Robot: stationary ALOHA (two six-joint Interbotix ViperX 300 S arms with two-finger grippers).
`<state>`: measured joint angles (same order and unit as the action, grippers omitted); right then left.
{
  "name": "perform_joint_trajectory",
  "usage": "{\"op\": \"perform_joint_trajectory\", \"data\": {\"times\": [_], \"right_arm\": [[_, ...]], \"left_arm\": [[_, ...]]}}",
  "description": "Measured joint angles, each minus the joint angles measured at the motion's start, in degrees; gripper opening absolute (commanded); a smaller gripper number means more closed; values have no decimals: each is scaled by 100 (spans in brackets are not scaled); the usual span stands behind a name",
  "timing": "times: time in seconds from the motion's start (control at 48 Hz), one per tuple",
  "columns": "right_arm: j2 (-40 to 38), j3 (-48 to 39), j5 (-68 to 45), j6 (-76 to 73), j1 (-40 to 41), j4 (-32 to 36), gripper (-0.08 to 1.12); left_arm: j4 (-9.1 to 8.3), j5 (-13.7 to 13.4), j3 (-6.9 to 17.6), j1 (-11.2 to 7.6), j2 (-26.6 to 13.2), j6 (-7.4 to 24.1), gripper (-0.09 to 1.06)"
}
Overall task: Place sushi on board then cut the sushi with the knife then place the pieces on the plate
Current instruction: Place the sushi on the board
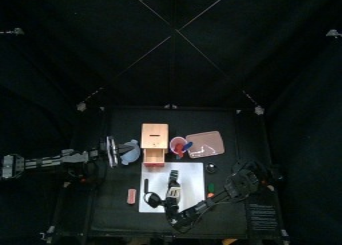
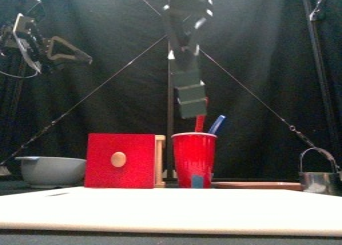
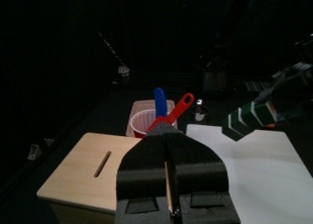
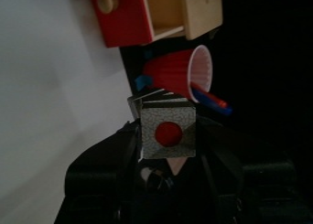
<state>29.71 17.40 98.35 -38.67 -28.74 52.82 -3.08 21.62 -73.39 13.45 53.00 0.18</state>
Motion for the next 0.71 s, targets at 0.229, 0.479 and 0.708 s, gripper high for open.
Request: {"op": "perform_joint_trajectory", "data": {"times": [0.229,0.479,0.708], "right_arm": [[-378,-1310,-466,-747,-158,483,66],[-396,-1749,-1090,-967,-141,589,66],[-334,-1802,-1890,-1063,-88,448,67]], "left_arm": [[0,0,0,-9,-9,9,3],[0,0,0,0,-35,9,3],[0,0,0,0,-35,9,3]]}}
